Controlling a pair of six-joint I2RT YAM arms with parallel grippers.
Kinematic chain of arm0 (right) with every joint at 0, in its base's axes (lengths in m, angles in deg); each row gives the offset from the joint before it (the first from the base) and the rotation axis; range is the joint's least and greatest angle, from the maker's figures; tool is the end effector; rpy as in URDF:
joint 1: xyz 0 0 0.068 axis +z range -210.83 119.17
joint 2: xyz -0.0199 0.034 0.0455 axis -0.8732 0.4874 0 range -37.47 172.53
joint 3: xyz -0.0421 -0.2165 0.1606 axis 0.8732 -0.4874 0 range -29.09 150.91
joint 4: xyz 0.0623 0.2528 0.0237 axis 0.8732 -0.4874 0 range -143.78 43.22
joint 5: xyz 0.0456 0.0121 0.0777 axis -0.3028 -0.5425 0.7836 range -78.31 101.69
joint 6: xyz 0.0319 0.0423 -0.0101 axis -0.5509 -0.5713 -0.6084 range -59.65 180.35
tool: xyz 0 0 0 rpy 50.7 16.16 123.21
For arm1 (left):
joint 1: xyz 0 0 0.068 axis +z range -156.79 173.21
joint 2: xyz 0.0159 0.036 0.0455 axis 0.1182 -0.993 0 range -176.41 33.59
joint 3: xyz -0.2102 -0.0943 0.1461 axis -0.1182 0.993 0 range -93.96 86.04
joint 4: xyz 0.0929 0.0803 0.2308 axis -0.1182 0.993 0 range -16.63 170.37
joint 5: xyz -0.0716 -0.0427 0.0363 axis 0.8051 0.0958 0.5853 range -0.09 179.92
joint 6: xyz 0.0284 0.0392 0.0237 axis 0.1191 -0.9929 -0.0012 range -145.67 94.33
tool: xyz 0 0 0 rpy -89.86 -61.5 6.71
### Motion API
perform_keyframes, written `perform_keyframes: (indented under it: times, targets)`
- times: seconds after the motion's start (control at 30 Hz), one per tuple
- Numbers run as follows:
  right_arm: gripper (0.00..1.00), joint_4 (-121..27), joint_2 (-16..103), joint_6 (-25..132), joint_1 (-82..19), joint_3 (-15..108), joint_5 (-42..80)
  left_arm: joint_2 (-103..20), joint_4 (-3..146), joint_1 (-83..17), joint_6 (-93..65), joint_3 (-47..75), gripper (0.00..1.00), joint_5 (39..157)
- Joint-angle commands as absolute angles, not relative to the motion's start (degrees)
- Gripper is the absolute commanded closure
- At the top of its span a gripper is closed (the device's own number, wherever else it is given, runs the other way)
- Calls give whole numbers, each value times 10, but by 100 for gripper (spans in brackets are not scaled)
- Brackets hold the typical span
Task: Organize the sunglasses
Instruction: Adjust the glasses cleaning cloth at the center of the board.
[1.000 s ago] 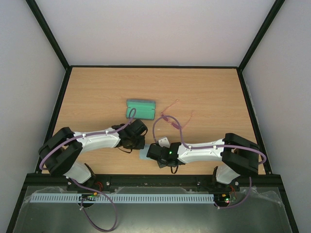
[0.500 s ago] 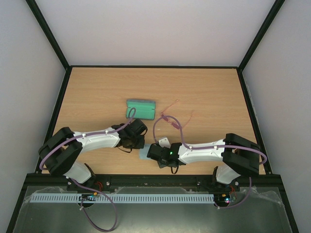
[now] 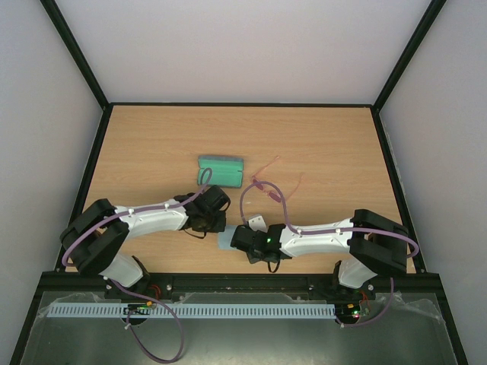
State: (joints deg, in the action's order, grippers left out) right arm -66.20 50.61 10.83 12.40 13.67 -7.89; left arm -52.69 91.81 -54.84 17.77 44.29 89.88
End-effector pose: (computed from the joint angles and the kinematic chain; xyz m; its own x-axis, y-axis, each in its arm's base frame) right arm 0.0898 0.2570 0.1482 -0.8242 -0.2512 -0.5076 -0.3604 0.9240 0.1279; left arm 0.1801 -0.2005 0.1503 -0.9436 0.0211 -0.3304 0.1304 0.9411 -0.3121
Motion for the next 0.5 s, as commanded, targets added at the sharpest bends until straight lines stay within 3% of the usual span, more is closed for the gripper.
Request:
perform_keyframes:
  times: [0.0,0.27,0.37,0.47]
  targets:
    - [92,-702,525,101,125,107,-76,-530,925,-539,167,428,98,891]
    - [92,-702,526,102,125,106,-76,-533,922,-535,164,426,97,896]
    - [92,-701,525,103,125,108,-76,-526,925,-536,165,426,90,901]
    - [87,-707,517,104,125,113,-78,-510,935,-537,167,427,77,902]
